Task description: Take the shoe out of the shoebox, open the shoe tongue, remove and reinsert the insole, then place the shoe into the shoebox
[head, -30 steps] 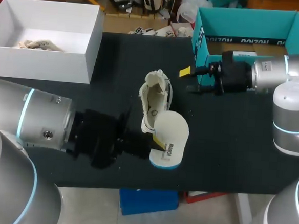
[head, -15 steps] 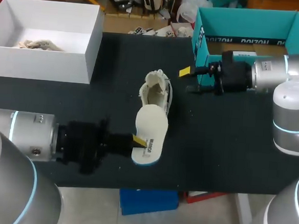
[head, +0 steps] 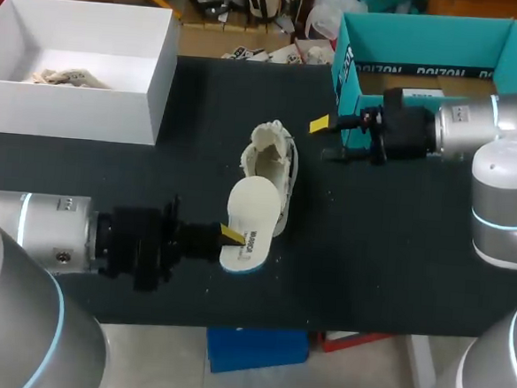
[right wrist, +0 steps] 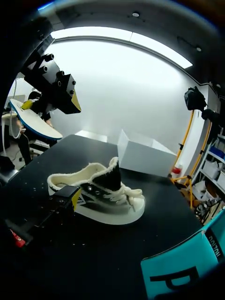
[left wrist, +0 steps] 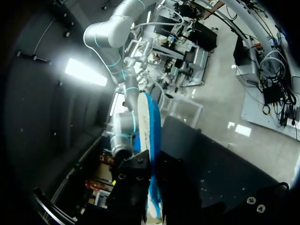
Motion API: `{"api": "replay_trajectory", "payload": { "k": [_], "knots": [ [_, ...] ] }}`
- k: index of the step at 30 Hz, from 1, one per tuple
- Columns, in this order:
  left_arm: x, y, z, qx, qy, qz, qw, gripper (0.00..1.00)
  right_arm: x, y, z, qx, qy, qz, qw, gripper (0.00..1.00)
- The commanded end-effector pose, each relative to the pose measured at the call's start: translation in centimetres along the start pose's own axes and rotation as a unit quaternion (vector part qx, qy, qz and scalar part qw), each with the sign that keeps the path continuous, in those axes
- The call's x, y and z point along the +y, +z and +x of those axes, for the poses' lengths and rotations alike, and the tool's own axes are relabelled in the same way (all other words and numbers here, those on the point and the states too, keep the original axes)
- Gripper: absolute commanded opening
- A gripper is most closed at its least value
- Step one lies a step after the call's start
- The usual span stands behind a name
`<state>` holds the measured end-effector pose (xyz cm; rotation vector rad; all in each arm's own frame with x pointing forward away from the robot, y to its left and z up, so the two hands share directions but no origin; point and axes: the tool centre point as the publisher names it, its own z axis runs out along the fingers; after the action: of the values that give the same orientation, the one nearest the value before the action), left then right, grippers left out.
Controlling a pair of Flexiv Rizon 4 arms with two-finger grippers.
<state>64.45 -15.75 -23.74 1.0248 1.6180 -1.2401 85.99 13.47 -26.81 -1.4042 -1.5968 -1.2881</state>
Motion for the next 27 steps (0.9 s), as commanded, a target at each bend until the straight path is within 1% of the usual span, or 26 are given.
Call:
{"api": "replay_trajectory", "payload": {
  "k": [1,9,13,14,16,22,27],
  "knots": [
    [0.0,0.2,0.0,-0.001,0.002,-0.002,1.0,0.0,0.0,0.2,-0.1,0.0,0.0,-0.002,1.0,1.0],
    [0.0,0.2,0.0,-0.001,0.002,-0.002,1.0,0.0,0.0,0.2,-0.1,0.0,0.0,-0.002,1.0,1.0],
    [0.3,1.2,-0.2,-0.008,0.081,0.008,0.997,0.0,0.0,0.2,-0.1,0.0,0.0,-0.002,1.0,1.0],
    [0.5,1.2,-0.3,-0.009,0.088,0.009,0.996,0.0,0.0,0.2,-0.1,0.0,0.0,-0.002,1.0,1.0],
    [1.3,1.3,-0.2,-0.008,0.111,0.001,0.994,0.0,0.0,0.2,-0.1,0.0,0.0,-0.002,1.0,1.0],
    [4.3,1.0,0.5,-0.013,0.139,-0.012,0.99,0.0,0.0,0.2,-0.1,0.0,0.0,-0.002,1.0,1.0],
    [7.4,1.1,0.6,-0.009,0.185,-0.018,0.982,0.0,0.0,0.2,-0.1,0.0,0.0,-0.002,1.0,1.0]
  ]
}}
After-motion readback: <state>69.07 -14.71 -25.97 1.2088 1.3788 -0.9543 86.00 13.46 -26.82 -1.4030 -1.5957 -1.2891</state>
